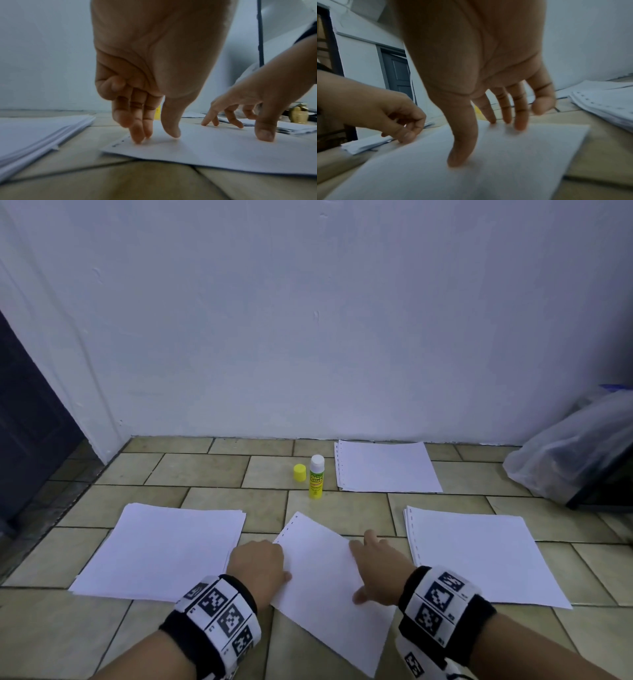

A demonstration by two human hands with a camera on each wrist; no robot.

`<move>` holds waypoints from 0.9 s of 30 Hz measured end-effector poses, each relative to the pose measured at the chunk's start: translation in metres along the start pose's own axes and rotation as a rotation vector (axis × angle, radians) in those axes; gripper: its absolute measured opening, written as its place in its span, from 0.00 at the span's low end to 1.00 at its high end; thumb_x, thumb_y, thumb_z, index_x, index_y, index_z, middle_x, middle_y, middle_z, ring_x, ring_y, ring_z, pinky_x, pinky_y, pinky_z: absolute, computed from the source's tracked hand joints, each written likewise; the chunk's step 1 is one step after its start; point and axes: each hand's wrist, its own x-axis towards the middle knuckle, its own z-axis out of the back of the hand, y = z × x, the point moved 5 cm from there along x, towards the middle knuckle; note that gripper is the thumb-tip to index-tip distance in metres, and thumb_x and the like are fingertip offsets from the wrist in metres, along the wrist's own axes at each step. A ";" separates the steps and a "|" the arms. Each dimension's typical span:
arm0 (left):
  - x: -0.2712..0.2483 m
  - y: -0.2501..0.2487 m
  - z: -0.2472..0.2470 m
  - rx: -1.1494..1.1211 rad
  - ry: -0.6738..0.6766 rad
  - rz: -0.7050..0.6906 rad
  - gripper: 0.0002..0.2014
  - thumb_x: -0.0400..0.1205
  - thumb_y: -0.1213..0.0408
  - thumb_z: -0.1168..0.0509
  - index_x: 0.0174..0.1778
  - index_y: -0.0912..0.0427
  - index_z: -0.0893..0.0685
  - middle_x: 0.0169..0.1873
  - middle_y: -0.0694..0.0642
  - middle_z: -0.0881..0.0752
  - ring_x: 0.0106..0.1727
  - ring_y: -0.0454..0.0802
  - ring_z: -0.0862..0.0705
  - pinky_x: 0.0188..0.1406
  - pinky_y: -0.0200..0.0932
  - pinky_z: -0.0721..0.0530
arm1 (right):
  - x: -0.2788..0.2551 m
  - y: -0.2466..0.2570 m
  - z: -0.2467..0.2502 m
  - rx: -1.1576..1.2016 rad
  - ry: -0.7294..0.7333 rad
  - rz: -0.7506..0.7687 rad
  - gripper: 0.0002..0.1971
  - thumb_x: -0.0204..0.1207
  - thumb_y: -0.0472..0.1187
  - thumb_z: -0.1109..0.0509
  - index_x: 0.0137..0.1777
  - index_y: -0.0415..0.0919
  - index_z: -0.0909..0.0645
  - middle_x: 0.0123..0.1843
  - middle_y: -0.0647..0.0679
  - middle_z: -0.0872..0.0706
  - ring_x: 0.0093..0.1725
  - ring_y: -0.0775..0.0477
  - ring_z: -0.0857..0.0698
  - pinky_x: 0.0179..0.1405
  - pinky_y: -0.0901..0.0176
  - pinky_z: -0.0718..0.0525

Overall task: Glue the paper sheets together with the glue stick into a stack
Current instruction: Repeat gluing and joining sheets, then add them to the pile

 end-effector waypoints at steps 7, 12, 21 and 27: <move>0.023 0.004 -0.006 -0.111 0.030 -0.249 0.39 0.82 0.48 0.36 0.83 0.59 0.46 0.84 0.53 0.53 0.84 0.50 0.51 0.78 0.51 0.37 | 0.016 -0.009 0.009 0.046 -0.153 0.132 0.32 0.78 0.31 0.35 0.81 0.44 0.40 0.80 0.46 0.39 0.76 0.43 0.37 0.72 0.47 0.30; 0.036 0.012 -0.014 0.033 0.157 -0.191 0.45 0.83 0.38 0.45 0.84 0.60 0.63 0.84 0.52 0.63 0.85 0.47 0.57 0.82 0.58 0.49 | 0.022 -0.030 0.010 0.056 -0.094 0.026 0.34 0.83 0.44 0.37 0.84 0.44 0.50 0.86 0.51 0.50 0.83 0.46 0.45 0.79 0.41 0.39; 0.036 0.013 -0.023 -0.101 0.240 -0.138 0.47 0.84 0.40 0.46 0.82 0.64 0.68 0.83 0.56 0.69 0.84 0.49 0.65 0.83 0.52 0.55 | 0.024 -0.051 0.003 0.139 0.004 -0.053 0.58 0.71 0.63 0.29 0.84 0.38 0.65 0.86 0.48 0.63 0.85 0.49 0.59 0.81 0.38 0.53; 0.036 0.012 -0.019 -0.099 0.253 -0.126 0.48 0.84 0.40 0.44 0.82 0.65 0.67 0.83 0.57 0.68 0.85 0.50 0.61 0.82 0.51 0.49 | 0.020 -0.047 0.011 0.210 -0.069 -0.031 0.59 0.67 0.60 0.23 0.84 0.37 0.60 0.86 0.46 0.50 0.84 0.48 0.48 0.83 0.46 0.50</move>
